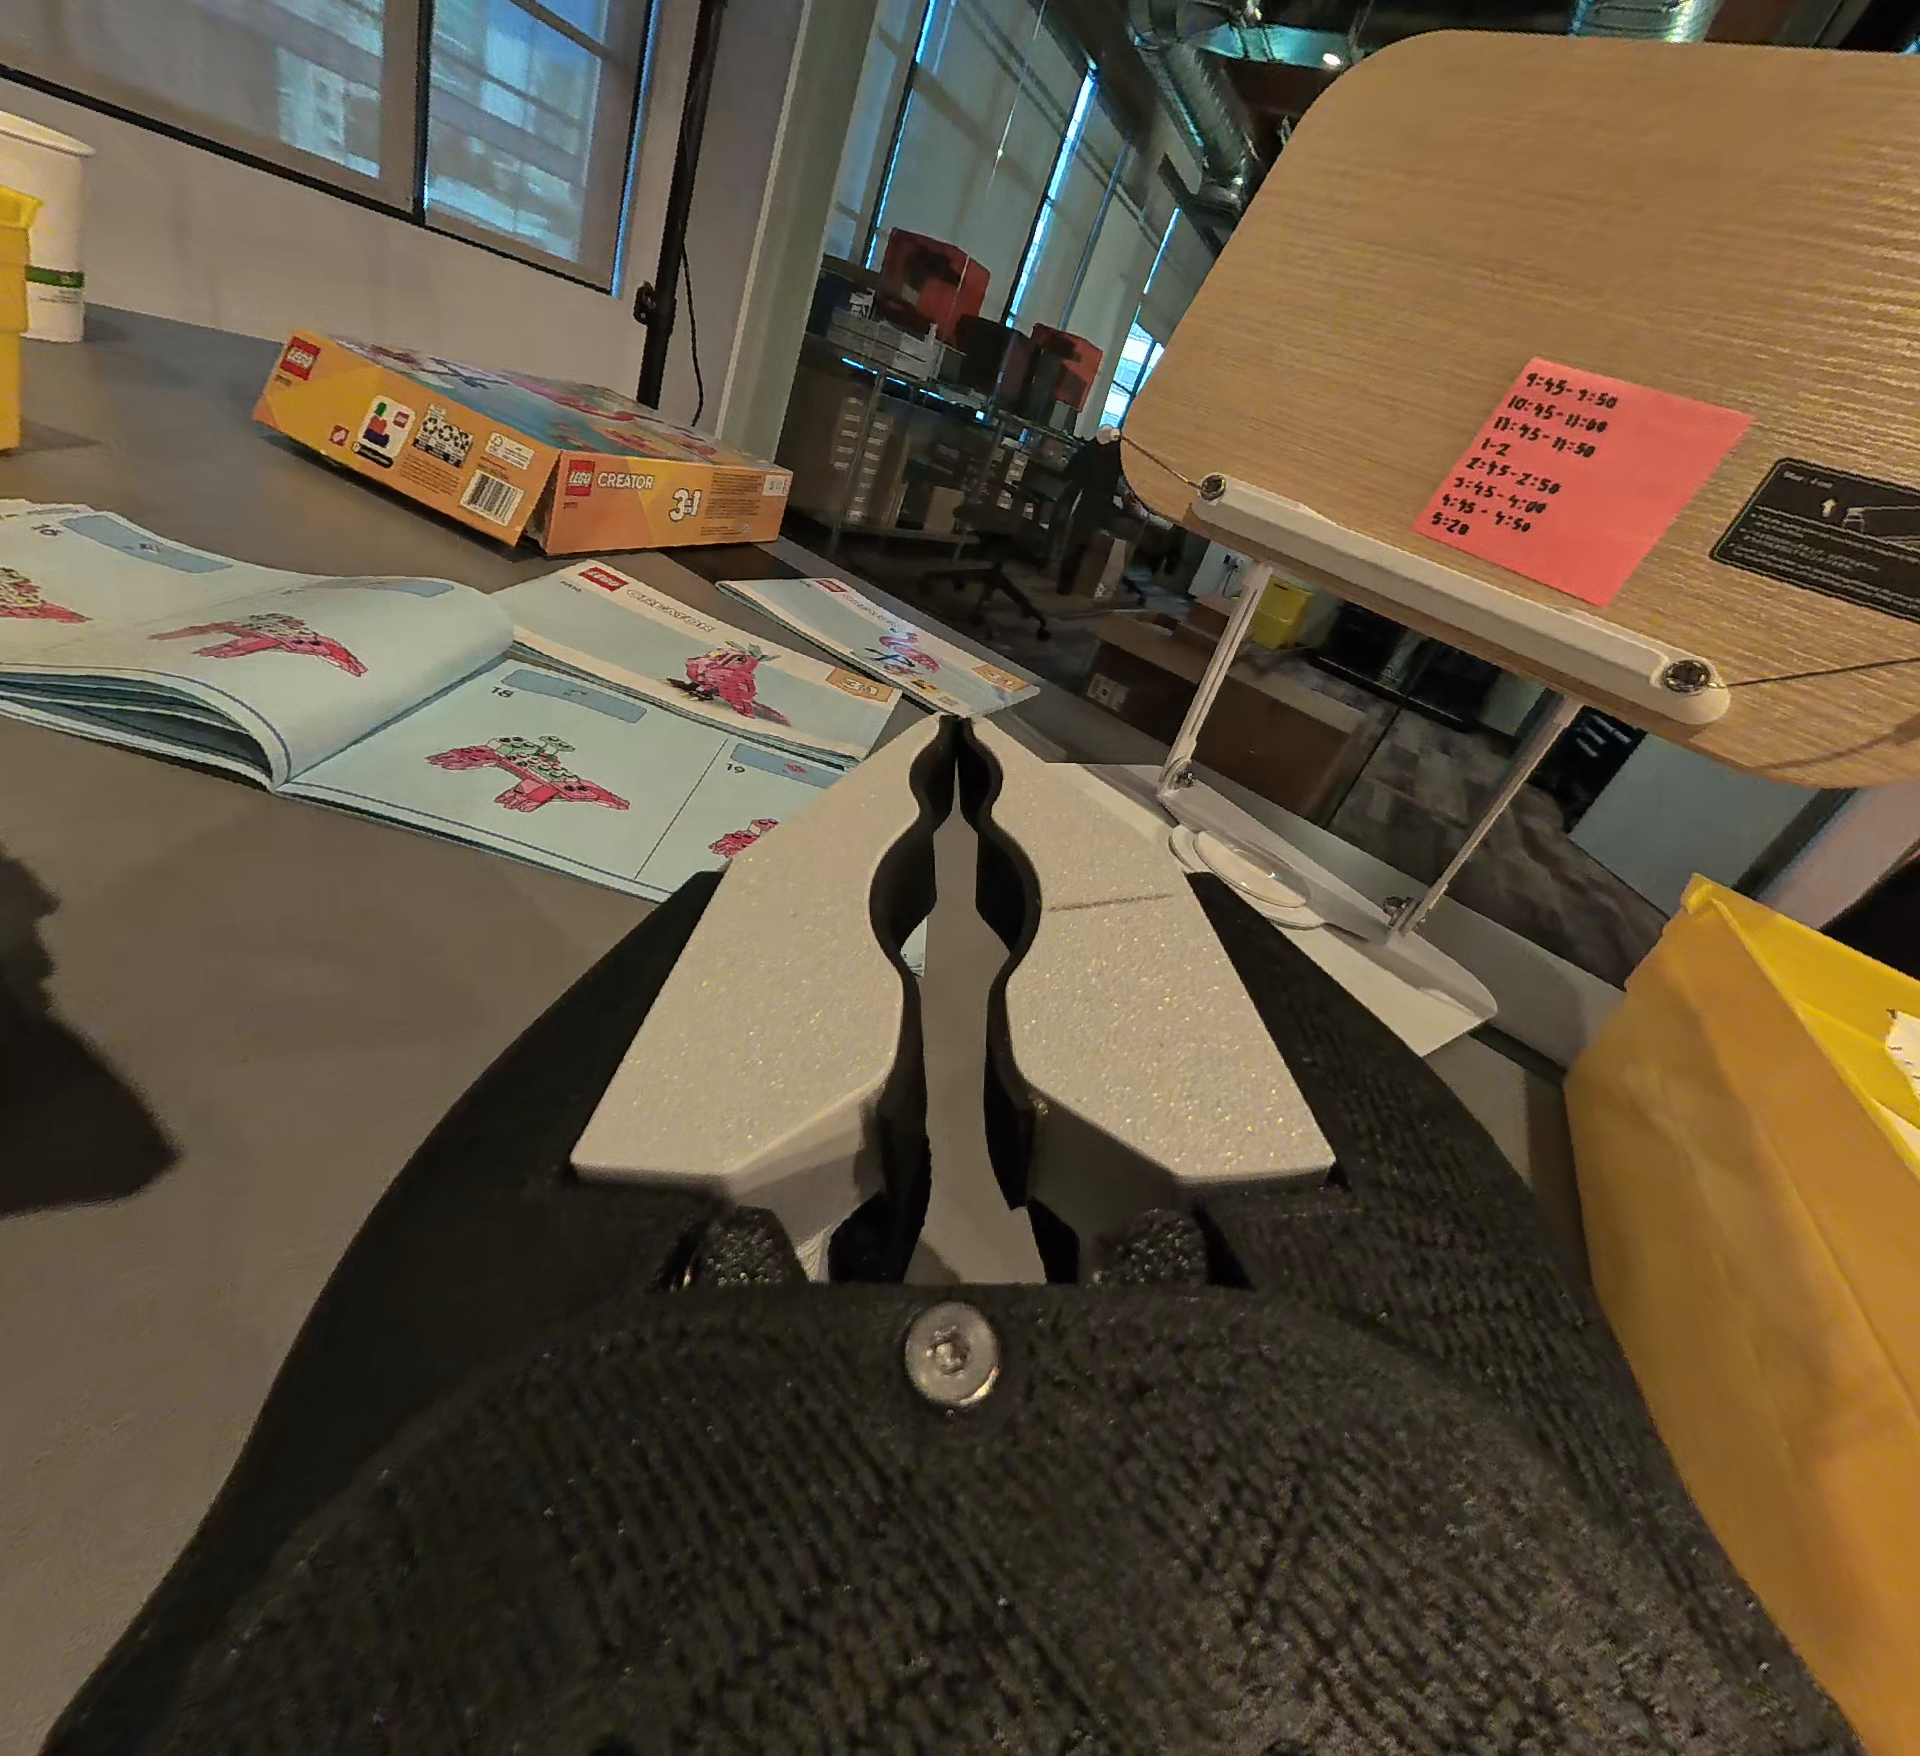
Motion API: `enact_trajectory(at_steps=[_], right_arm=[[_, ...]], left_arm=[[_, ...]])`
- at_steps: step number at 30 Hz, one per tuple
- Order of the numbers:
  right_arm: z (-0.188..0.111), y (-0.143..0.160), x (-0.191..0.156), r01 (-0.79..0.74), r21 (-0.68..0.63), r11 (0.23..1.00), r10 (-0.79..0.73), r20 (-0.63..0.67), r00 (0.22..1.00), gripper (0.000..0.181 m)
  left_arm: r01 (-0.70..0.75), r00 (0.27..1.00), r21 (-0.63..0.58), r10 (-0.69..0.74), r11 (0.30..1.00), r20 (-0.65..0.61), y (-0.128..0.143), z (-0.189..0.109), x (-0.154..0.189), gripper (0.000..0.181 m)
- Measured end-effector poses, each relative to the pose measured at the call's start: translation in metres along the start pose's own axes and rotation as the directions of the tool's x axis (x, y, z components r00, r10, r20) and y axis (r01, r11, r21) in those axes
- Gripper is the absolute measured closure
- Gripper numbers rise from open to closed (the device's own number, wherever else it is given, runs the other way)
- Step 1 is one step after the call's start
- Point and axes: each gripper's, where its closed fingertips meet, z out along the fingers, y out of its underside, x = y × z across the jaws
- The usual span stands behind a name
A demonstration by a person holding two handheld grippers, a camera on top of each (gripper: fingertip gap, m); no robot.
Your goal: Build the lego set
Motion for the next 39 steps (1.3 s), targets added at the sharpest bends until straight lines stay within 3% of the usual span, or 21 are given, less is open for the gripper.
enact_trajectory(at_steps=[26,30,33,39], right_arm=[[0.001,0.002,-0.001,-0.006,-0.003,1.000,0.006,0.013,1.000,0.181],[0.000,-0.008,-0.010,0.002,0.055,0.999,-0.005,0.061,0.998,0.181],[-0.004,-0.016,-0.013,0.020,0.101,0.995,-0.027,0.072,0.997,0.176],[-0.006,-0.025,-0.008,0.010,0.167,0.986,-0.019,0.051,0.999,0.150]], left_arm=[[-0.037,0.999,0.018,0.036,0.999,0.004,-0.006,-0.001,0.002,0.181],[-0.100,0.995,0.021,0.100,0.995,-0.012,-0.024,-0.004,0.012,0.181],[-0.153,0.984,0.018,0.151,0.988,0.093,-0.052,-0.011,0.008,0.172],[0.104,0.976,0.125,-0.125,0.987,0.180,-0.113,-0.075,0.012,0.124]])
